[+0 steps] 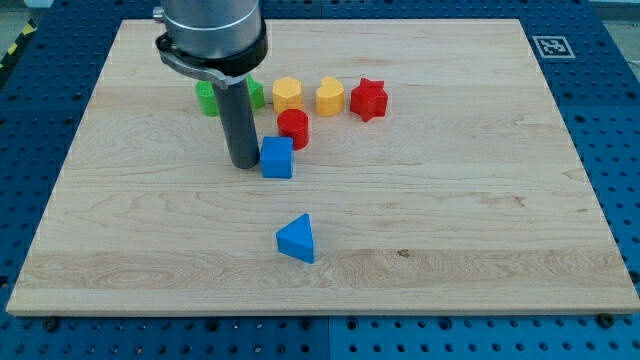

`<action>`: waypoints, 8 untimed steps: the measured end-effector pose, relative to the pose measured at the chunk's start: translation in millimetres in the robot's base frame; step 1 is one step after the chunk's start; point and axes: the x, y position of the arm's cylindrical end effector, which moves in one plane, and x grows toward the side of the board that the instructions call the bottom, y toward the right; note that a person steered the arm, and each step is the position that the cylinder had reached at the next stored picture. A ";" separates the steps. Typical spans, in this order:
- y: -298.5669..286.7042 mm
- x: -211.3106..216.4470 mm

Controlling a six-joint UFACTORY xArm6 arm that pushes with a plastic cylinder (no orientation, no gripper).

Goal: Slide the blue triangle bit a up

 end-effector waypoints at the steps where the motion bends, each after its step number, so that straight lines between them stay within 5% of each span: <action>1: 12.3 0.0; 3: 27.6 0.1; 4: -9.0 17.4; 6: -57.6 143.4; 8: 30.5 159.6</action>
